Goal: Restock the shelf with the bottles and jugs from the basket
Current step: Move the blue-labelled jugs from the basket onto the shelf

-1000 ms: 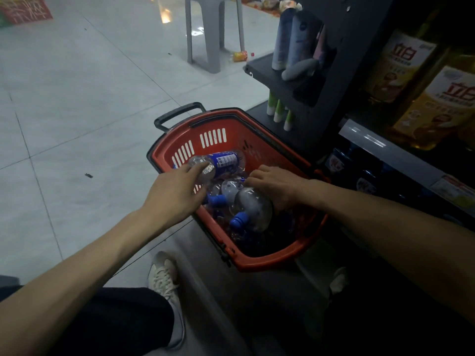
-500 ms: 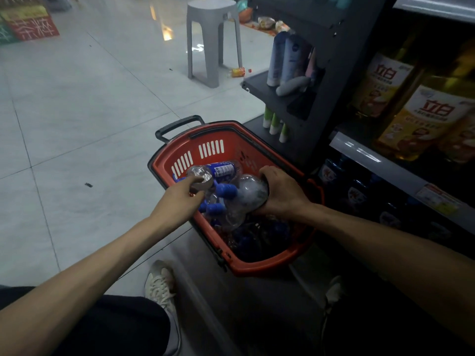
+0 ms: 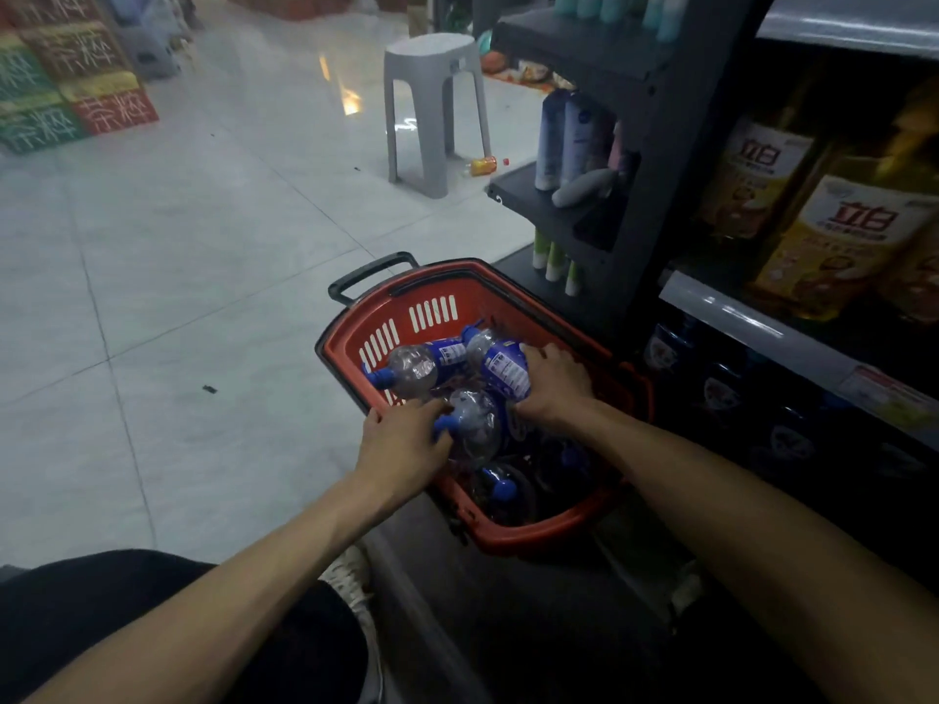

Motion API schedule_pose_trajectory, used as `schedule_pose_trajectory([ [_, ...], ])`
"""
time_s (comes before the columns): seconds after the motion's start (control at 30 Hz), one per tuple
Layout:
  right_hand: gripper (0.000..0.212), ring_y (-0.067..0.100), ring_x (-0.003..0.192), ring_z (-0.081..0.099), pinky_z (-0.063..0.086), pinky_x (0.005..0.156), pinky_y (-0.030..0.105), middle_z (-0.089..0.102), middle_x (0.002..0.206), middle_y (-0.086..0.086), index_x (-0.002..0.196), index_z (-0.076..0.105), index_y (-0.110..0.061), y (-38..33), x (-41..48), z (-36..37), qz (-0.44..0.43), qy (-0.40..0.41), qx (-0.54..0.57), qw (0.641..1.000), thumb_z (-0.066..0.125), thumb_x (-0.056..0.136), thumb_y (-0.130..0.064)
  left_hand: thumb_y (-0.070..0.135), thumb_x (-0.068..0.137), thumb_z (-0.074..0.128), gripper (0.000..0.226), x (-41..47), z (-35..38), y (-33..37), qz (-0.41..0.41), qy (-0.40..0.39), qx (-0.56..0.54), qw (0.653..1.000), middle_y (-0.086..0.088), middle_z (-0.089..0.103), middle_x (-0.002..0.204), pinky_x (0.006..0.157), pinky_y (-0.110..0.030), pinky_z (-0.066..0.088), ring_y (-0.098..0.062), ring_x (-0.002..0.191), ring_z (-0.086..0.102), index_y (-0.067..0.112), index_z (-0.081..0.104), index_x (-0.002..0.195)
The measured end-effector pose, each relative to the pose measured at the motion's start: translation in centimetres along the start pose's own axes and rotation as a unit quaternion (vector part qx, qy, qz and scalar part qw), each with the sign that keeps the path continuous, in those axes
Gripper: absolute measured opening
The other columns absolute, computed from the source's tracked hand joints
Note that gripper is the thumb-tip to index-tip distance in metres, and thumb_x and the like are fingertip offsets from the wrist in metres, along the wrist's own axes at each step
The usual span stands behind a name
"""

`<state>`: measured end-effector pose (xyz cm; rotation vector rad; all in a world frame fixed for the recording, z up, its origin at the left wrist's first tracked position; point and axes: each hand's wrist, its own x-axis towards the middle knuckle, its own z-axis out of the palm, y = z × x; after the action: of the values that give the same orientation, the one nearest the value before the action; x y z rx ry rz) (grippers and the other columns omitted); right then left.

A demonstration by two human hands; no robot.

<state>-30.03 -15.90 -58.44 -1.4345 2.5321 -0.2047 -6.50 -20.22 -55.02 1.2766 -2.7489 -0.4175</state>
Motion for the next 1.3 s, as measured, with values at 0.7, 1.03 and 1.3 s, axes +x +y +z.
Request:
schedule_pose_trajectory([
  [0.7, 0.088, 0.030, 0.106, 0.065, 0.052, 0.081, 0.035, 0.064, 0.122, 0.011, 0.131, 0.049, -0.015, -1.9, 3.3, -0.9, 0.128, -0.028, 0.062, 0.989, 0.091, 0.060, -0.046, 0.037, 0.096, 0.053, 0.055, 2.8, 1.2, -1.0, 0.089, -0.005, 0.045, 0.995, -0.003, 0.062, 0.128, 0.092, -0.040, 0.050, -0.026, 0.113, 0.062, 0.029, 0.048, 0.150],
  [1.03, 0.088, 0.031, 0.077, 0.077, 0.063, 0.076, 0.052, 0.078, 0.092, 0.012, 0.111, 0.070, -0.007, 0.1, -3.0, -6.3, 0.180, -0.071, 0.510, 0.838, 0.098, 0.030, -0.028, 0.033, 0.099, 0.064, 0.039, 4.6, -1.4, 3.0, -0.100, -0.093, -0.377, 0.916, -0.005, 0.066, 0.120, 0.090, -0.032, 0.050, -0.022, 0.111, 0.064, 0.012, 0.061, 0.132],
  [1.3, 0.056, 0.031, 0.087, 0.077, 0.062, 0.067, 0.039, 0.078, 0.101, 0.011, 0.121, 0.065, -0.012, 3.7, -11.3, -12.7, 0.125, -0.047, 0.613, 0.779, 0.088, 0.070, -0.014, 0.065, 0.077, 0.071, 0.061, 3.8, -5.0, 8.5, -0.099, -0.240, -0.590, 0.765, -0.005, 0.078, 0.114, 0.094, -0.046, 0.054, -0.025, 0.109, 0.072, 0.022, 0.070, 0.119],
])
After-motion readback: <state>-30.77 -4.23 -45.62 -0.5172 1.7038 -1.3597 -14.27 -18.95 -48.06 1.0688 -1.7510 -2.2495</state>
